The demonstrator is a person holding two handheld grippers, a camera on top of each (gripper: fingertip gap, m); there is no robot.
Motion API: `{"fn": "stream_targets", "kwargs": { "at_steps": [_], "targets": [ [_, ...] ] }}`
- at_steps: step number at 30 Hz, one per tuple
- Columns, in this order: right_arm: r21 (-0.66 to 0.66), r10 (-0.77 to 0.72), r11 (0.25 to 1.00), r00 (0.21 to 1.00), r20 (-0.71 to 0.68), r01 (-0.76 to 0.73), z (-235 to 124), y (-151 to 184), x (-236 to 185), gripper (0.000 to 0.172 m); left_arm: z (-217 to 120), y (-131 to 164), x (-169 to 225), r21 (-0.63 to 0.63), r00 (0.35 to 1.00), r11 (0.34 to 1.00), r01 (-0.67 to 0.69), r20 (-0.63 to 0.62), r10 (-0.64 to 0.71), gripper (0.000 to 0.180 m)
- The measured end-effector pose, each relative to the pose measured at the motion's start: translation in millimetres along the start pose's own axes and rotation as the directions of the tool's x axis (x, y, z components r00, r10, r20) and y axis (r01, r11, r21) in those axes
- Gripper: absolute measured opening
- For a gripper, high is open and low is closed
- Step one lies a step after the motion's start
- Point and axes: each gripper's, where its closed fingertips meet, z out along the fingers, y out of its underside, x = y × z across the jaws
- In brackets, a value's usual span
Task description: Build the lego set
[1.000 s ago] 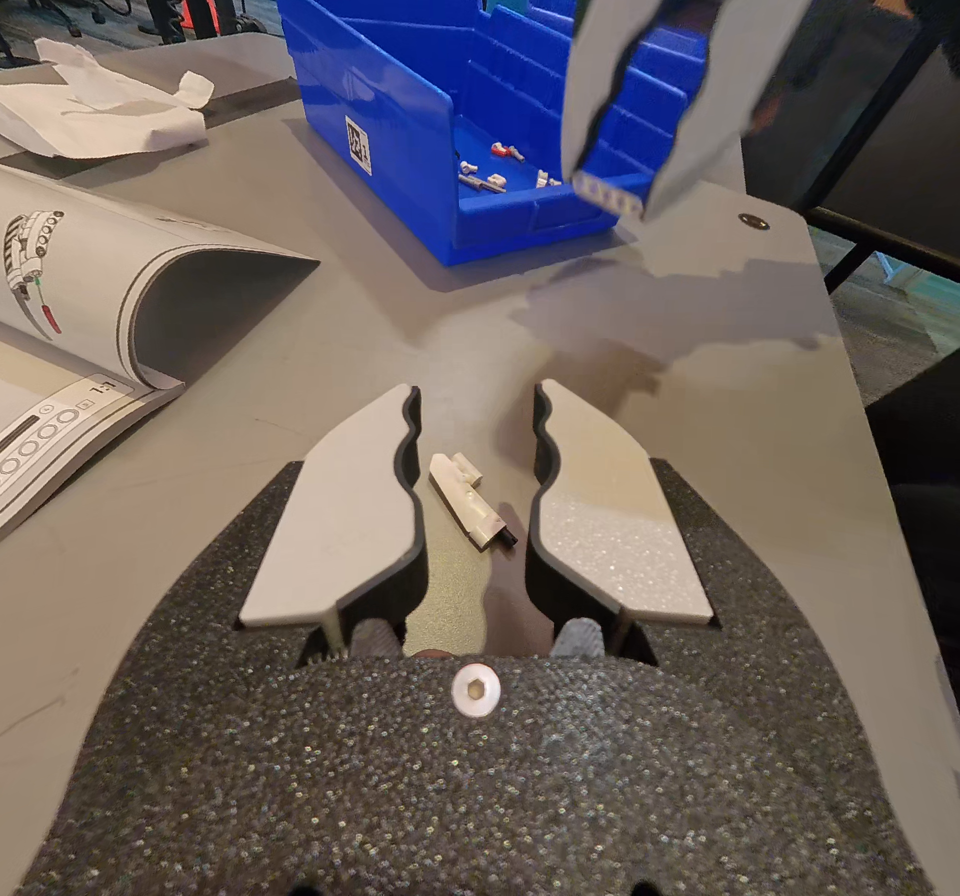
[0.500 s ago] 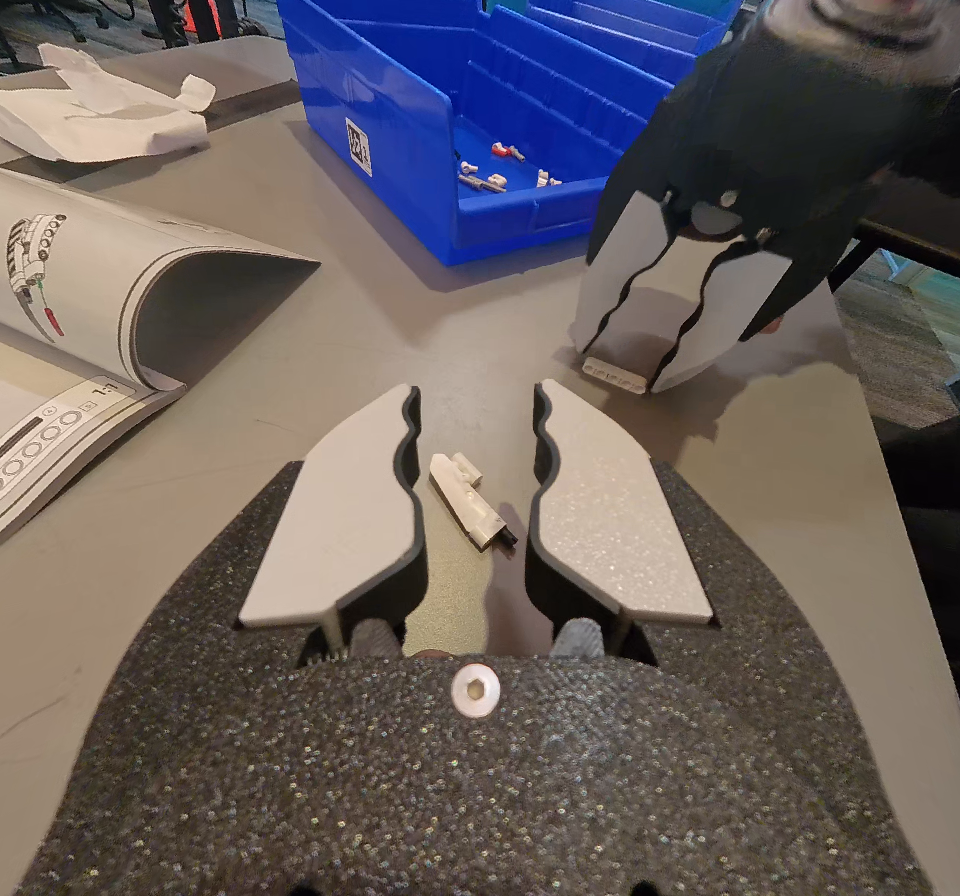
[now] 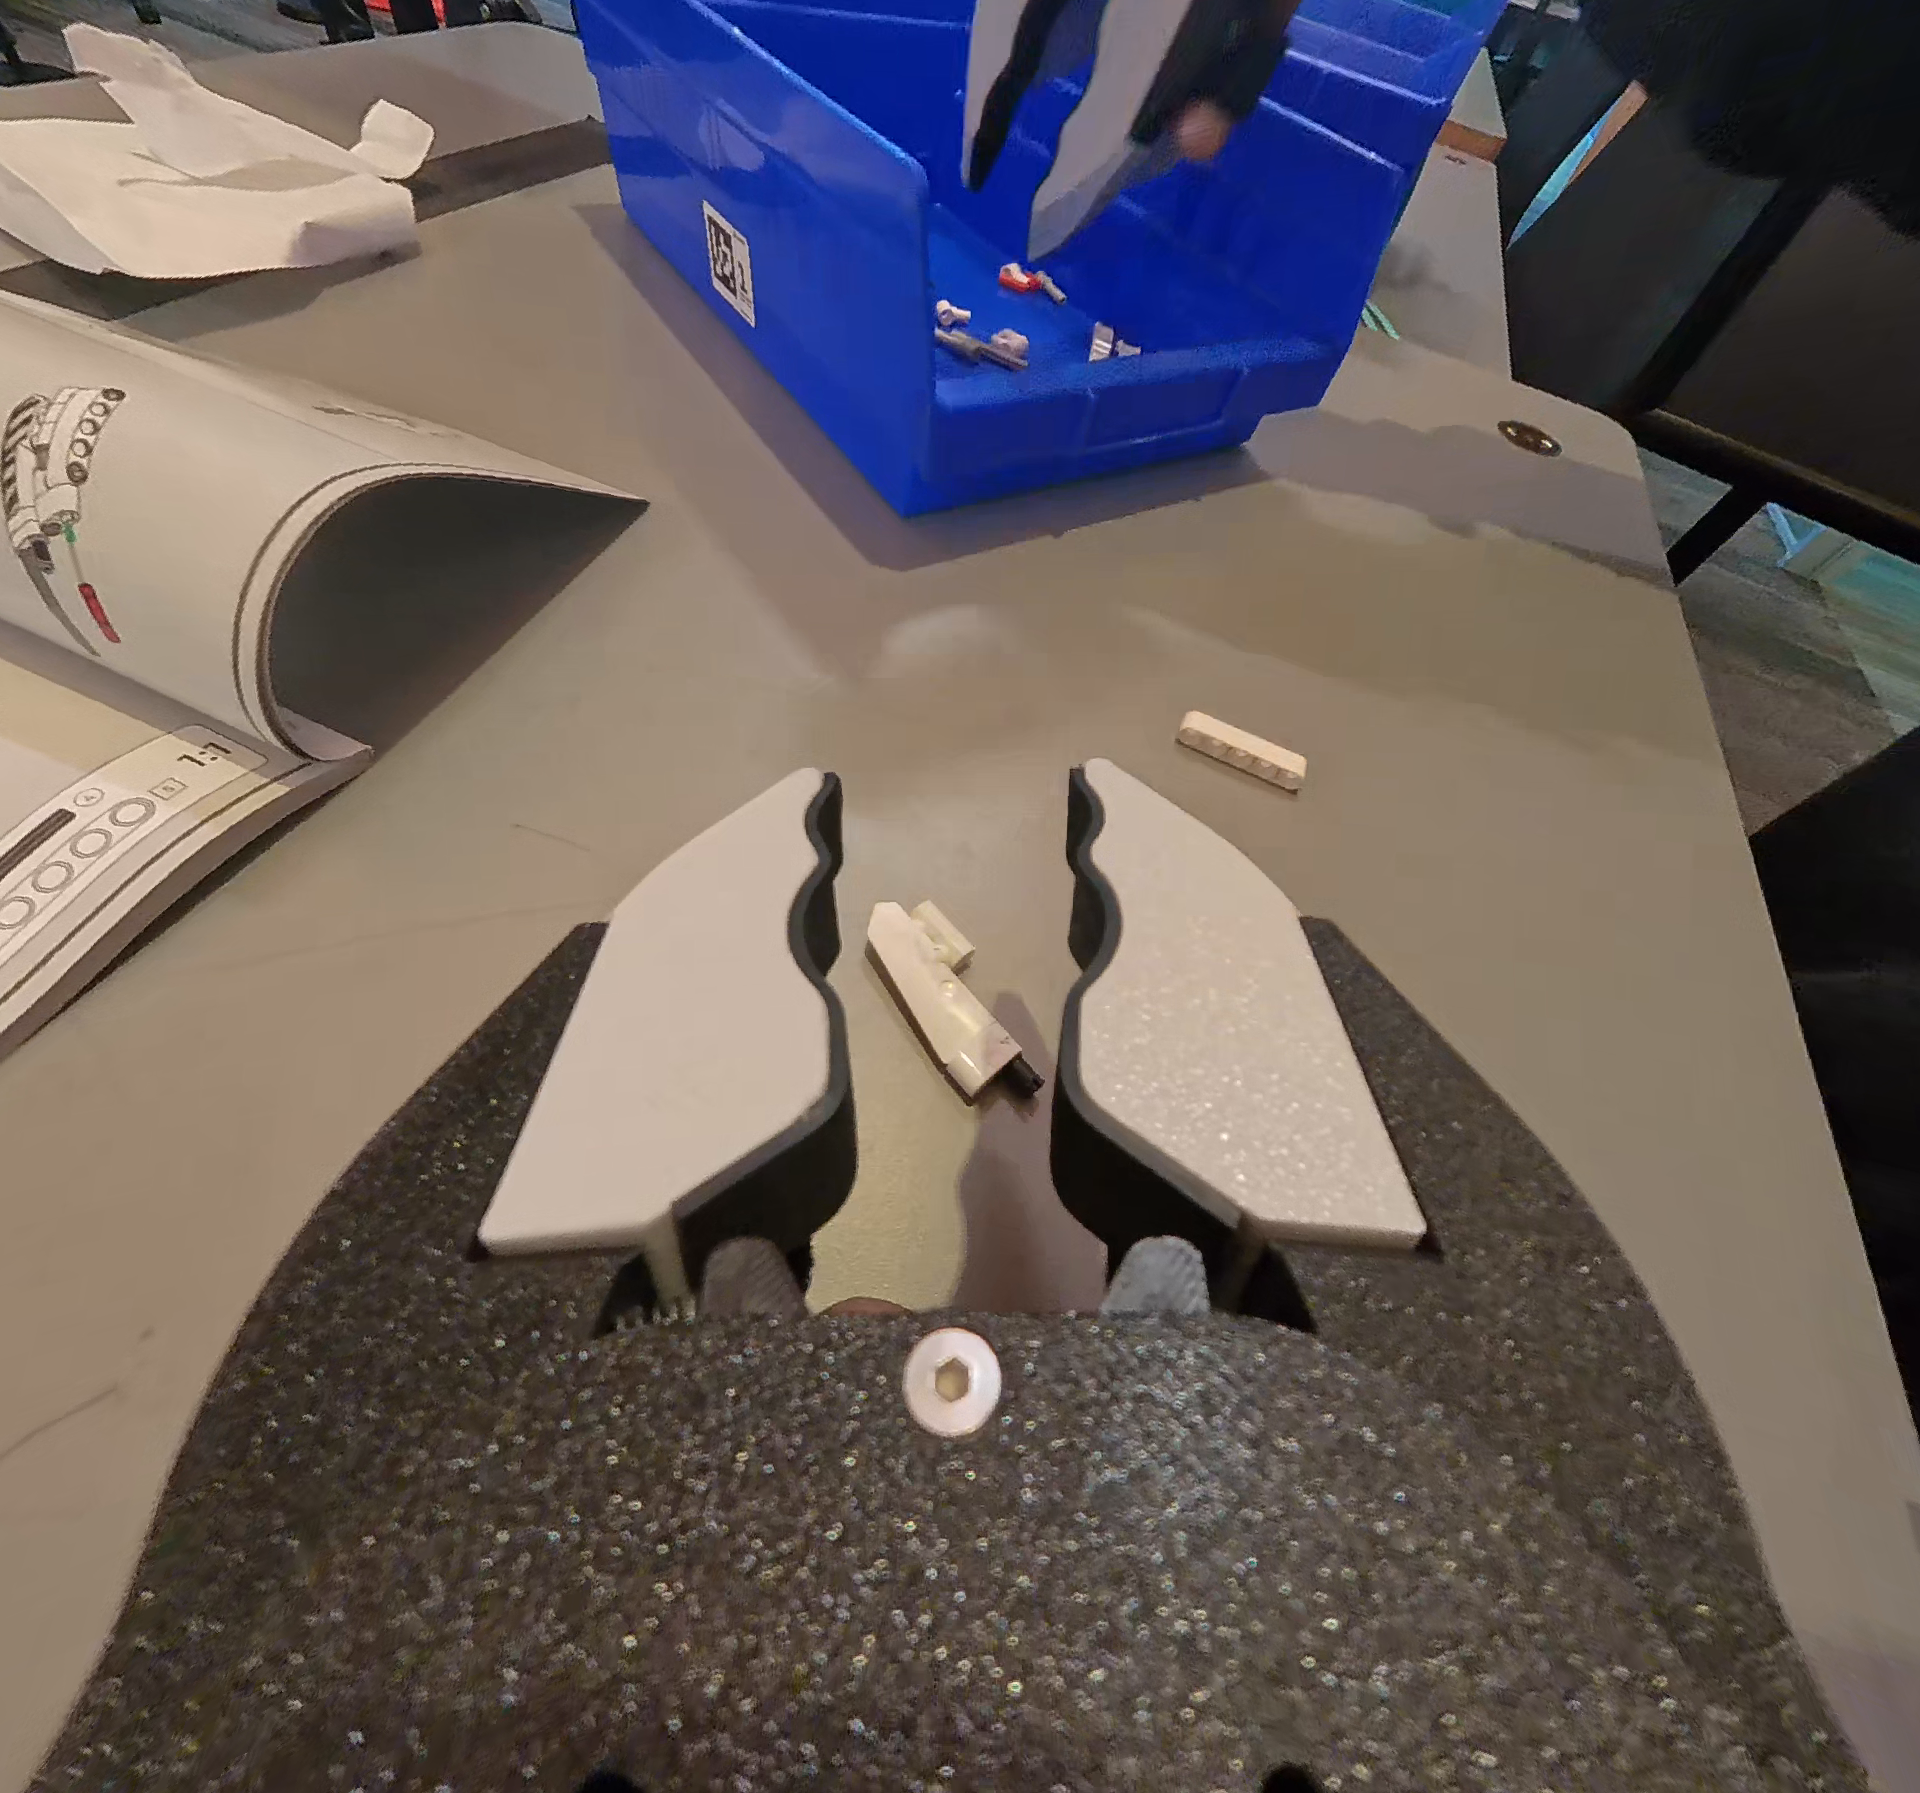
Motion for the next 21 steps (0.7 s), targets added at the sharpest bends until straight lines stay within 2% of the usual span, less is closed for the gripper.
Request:
{"fn": "stream_targets", "kwargs": {
  "at_steps": [2, 6, 13, 14, 18, 21],
  "targets": [
    [-0.086, 0.021, 0.996, 1.000, 0.022, -0.019, 17.9, 15.9, 15.7, 0.031, -0.6, -0.5, -0.5, 0.005, 1.000, 1.000, 0.002, 0.003, -0.002, 0.042],
    [-0.144, 0.124, 0.983, 0.989, 0.084, -0.111, 35.3, 25.4, 27.9, 0.016, -0.5, -0.4, -0.4, 0.004, 1.000, 1.000, 0.005, -0.001, -0.005, 0.042],
    [-0.247, 0.194, 0.956, 0.973, 0.127, -0.158, 59.7, 36.9, 23.7, 0.020, -2.3, -1.6, 1.7, 0.017, 1.000, 1.000, 0.005, -0.018, -0.004, 0.042],
    [-0.239, 0.200, 0.957, 0.970, 0.137, -0.164, 60.5, 35.0, 23.2, 0.011, -2.7, -1.9, 1.9, 0.019, 1.000, 1.000, 0.003, -0.019, -0.003, 0.042],
    [-0.228, 0.193, 0.961, 0.970, 0.147, -0.156, 57.1, 33.8, 18.1, 0.009, -2.9, -2.0, 2.2, 0.021, 1.000, 1.000, -0.003, -0.016, 0.003, 0.042],
    [-0.119, 0.189, 0.978, 0.972, 0.140, -0.173, 26.9, 12.9, 4.5, 0.009, -3.0, -2.0, 1.9, 0.022, 1.000, 1.000, -0.003, -0.014, 0.003, 0.042]
  ]
}}
